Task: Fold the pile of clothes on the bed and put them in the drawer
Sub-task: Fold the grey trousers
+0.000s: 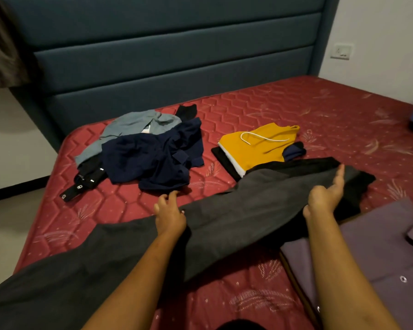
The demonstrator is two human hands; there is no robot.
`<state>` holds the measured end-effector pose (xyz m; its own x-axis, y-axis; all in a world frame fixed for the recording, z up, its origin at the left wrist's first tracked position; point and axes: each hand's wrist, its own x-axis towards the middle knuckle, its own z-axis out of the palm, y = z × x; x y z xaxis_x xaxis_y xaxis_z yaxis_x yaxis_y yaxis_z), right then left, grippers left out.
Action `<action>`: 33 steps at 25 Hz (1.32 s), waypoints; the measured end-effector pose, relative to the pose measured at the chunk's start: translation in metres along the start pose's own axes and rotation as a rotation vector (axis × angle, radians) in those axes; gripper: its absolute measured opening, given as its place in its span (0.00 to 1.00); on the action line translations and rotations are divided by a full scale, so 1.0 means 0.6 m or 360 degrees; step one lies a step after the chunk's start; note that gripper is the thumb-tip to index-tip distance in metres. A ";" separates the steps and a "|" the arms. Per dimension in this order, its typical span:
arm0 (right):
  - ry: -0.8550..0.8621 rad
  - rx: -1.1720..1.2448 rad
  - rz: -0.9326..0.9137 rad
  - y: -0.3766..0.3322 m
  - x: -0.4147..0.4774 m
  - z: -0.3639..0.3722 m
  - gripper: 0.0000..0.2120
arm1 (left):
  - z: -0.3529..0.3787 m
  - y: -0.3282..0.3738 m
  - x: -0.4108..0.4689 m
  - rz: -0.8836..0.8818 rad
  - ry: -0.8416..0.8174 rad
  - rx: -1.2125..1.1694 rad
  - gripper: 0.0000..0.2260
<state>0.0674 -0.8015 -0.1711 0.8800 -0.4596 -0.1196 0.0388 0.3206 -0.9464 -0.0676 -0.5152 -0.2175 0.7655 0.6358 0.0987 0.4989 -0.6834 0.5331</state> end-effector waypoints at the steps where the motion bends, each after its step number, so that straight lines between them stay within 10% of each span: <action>1: -0.0068 -0.0031 -0.0011 -0.002 -0.005 0.006 0.45 | 0.008 0.007 -0.011 0.0016 -0.0024 -0.0002 0.25; 4: -0.0436 -0.0149 -0.0143 -0.016 -0.052 0.059 0.43 | 0.013 0.002 -0.047 0.0031 -0.0076 -0.0252 0.25; 9: -0.1376 -0.0482 -0.0955 -0.029 -0.259 0.193 0.43 | -0.096 -0.087 -0.091 -0.0772 -0.0155 -0.1896 0.08; 14: -0.2451 -0.1216 -0.1662 0.058 -0.553 0.236 0.43 | -0.249 -0.285 -0.129 -0.0988 0.0062 -0.2486 0.26; 18: -0.3067 -0.1756 -0.1697 0.206 -0.687 0.185 0.37 | -0.313 -0.404 -0.179 -0.1125 0.0049 -0.2400 0.25; 21: -0.2987 -0.2014 -0.1650 0.255 -0.702 0.159 0.34 | -0.298 -0.447 -0.186 -0.0944 -0.0090 -0.1856 0.15; 26: -0.2884 -0.1953 -0.1668 0.257 -0.690 0.172 0.38 | -0.301 -0.443 -0.134 -0.0434 -0.0539 -0.1227 0.26; 33: -0.3082 -0.1623 -0.1496 0.248 -0.795 0.190 0.40 | -0.392 -0.539 -0.187 -0.0548 -0.0103 -0.1132 0.30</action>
<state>-0.2927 -0.4403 -0.2210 0.0559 0.9984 -0.0070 0.9062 -0.0537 -0.4195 -0.4103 -0.2809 -0.2035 0.6482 0.7329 -0.2066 0.3492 -0.0450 0.9360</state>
